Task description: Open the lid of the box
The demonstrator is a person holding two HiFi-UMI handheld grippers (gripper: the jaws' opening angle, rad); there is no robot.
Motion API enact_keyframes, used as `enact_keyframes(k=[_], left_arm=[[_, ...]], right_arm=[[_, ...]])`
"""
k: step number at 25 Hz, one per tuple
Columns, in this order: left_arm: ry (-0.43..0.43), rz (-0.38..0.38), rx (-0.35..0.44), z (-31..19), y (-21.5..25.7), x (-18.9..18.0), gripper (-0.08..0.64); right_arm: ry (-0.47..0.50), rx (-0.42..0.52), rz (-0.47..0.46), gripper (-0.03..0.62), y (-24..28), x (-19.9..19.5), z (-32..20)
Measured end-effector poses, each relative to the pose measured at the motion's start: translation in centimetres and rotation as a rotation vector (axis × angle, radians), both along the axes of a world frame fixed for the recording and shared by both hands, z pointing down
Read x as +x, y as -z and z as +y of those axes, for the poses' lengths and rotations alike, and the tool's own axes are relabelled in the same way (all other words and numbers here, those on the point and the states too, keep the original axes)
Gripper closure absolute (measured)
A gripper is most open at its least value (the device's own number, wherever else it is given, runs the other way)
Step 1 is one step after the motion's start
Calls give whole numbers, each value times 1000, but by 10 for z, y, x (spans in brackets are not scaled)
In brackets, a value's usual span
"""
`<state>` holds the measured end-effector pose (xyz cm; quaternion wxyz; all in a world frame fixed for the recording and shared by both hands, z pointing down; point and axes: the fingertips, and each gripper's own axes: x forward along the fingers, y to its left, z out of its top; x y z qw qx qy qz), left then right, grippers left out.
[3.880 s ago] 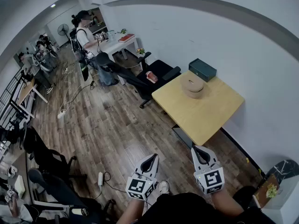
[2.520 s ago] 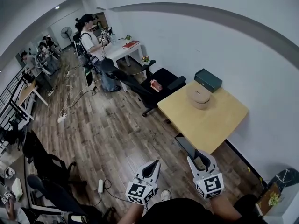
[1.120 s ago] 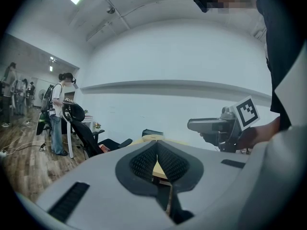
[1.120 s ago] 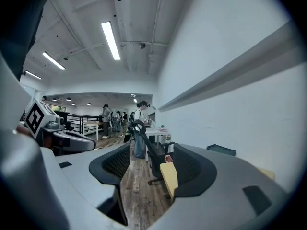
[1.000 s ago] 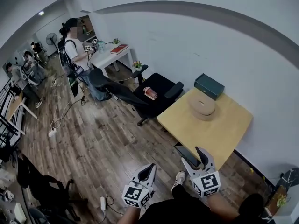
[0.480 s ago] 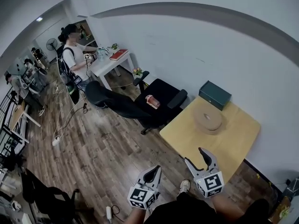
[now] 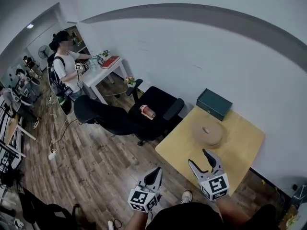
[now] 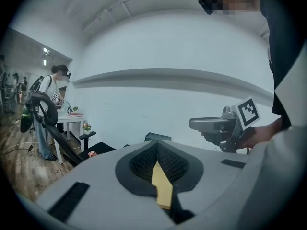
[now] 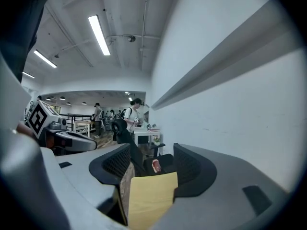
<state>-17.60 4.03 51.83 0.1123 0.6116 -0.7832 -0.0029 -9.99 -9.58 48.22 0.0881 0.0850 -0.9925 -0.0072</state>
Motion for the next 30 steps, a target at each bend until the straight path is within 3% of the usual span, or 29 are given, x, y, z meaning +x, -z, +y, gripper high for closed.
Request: enact_keyframes(k=[13, 20, 25, 30], left_arm=[[-115, 13, -23, -68, -15, -18, 540], [-243, 17, -22, -118, -23, -42, 540], [-316, 10, -5, -156, -20, -70, 540], [-383, 20, -9, -181, -22, -95, 540]], right_arm=[[-113, -5, 43, 308, -11, -12, -85], [-161, -37, 131, 301, -44, -34, -116], [-167, -156, 198, 271, -74, -56, -136], [-148, -198, 357, 250, -110, -76, -150]])
